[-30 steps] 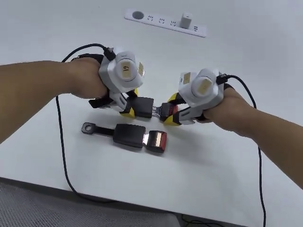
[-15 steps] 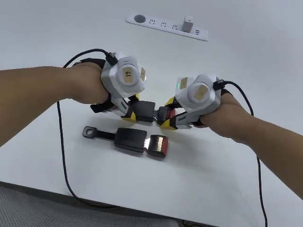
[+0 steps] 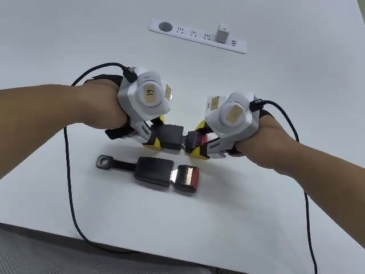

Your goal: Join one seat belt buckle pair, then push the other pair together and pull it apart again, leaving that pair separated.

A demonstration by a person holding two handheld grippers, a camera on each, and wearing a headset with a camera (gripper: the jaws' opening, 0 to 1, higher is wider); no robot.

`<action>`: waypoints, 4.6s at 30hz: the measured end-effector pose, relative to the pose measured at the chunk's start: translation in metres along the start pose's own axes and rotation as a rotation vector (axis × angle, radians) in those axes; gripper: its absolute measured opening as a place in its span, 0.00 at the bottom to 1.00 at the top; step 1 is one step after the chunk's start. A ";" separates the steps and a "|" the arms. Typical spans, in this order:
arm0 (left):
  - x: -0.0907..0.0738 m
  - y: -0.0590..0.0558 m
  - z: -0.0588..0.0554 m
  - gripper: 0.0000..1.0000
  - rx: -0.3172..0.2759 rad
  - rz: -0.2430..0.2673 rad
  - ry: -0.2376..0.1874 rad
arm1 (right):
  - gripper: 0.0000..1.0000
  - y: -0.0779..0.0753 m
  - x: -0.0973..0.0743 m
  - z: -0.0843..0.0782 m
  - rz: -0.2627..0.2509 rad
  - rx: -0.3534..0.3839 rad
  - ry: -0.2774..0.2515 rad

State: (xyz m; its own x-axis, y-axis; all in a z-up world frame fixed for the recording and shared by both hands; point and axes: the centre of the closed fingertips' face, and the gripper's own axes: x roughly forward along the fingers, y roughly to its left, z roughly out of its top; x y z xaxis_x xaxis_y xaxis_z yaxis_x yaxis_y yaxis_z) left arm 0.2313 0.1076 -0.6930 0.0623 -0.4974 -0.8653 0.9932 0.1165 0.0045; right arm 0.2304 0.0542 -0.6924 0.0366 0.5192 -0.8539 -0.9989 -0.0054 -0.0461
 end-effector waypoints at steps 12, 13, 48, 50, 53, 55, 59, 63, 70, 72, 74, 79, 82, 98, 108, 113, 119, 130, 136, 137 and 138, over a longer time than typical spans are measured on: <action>0.000 0.000 0.001 0.31 -0.002 -0.001 0.007 | 0.31 -0.003 -0.010 -0.014 0.020 0.003 0.024; 0.002 0.002 -0.001 0.31 -0.002 0.002 0.007 | 0.31 -0.003 -0.010 -0.015 0.020 0.005 0.023; 0.000 0.000 0.003 0.33 0.013 0.026 0.023 | 0.33 0.001 -0.077 -0.129 -0.028 0.100 0.092; 0.000 0.000 0.003 0.33 0.012 0.028 0.025 | 0.33 -0.001 -0.074 -0.131 -0.027 0.097 0.093; -0.001 0.001 0.004 0.33 0.026 0.033 0.023 | 0.34 0.002 -0.077 -0.127 -0.029 0.093 0.098; 0.000 0.002 0.003 0.33 0.032 0.036 0.023 | 0.36 -0.001 -0.074 -0.129 -0.039 0.088 0.101; -0.002 0.001 0.001 0.35 0.055 0.046 0.042 | 0.42 -0.004 -0.076 -0.130 -0.063 0.100 0.109; -0.012 0.000 0.004 0.41 0.047 0.074 0.027 | 0.44 0.000 -0.080 -0.121 -0.081 0.106 0.089; -0.046 0.000 0.007 0.45 -0.019 0.152 -0.057 | 0.46 0.005 -0.101 -0.095 -0.164 0.163 -0.006; -0.060 -0.005 0.008 0.47 -0.036 0.198 -0.090 | 0.49 0.006 -0.104 -0.092 -0.195 0.208 -0.042; -0.072 -0.016 0.007 0.52 -0.072 0.217 -0.133 | 0.53 0.019 -0.111 -0.086 -0.203 0.224 -0.054; -0.089 -0.034 -0.019 0.72 -0.159 0.256 -0.134 | 0.54 0.043 -0.122 -0.080 -0.238 0.278 -0.073; -0.103 -0.052 -0.022 0.76 -0.194 0.279 -0.167 | 0.56 0.047 -0.129 -0.079 -0.310 0.326 -0.116; -0.134 -0.106 -0.054 0.98 -0.435 0.351 -0.268 | 0.86 0.105 -0.151 -0.073 -0.388 0.528 -0.227; -0.136 -0.110 -0.068 1.00 -0.479 0.372 -0.269 | 1.00 0.103 -0.154 -0.072 -0.443 0.554 -0.247; -0.147 -0.108 -0.062 1.00 -0.564 0.400 -0.370 | 1.00 0.107 -0.159 -0.067 -0.449 0.564 -0.261; -0.157 -0.108 -0.063 1.00 -0.556 0.417 -0.369 | 1.00 0.109 -0.163 -0.065 -0.452 0.576 -0.278; -0.163 -0.108 -0.065 1.00 -0.541 0.446 -0.379 | 1.00 0.111 -0.164 -0.066 -0.465 0.572 -0.292; -0.160 -0.111 -0.071 1.00 -0.535 0.445 -0.375 | 1.00 0.112 -0.167 -0.068 -0.479 0.590 -0.288; -0.160 -0.110 -0.072 1.00 -0.537 0.449 -0.376 | 1.00 0.112 -0.166 -0.069 -0.478 0.587 -0.286; -0.160 -0.110 -0.072 1.00 -0.540 0.454 -0.375 | 1.00 0.113 -0.165 -0.069 -0.471 0.585 -0.285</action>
State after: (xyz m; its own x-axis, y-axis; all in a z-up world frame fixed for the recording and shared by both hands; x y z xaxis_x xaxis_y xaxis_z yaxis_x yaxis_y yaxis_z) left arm 0.1048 0.2365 -0.5908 0.5735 -0.5464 -0.6103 0.6837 0.7297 -0.0108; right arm 0.1135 -0.0913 -0.5927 0.5279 0.5539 -0.6438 -0.7365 0.6761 -0.0222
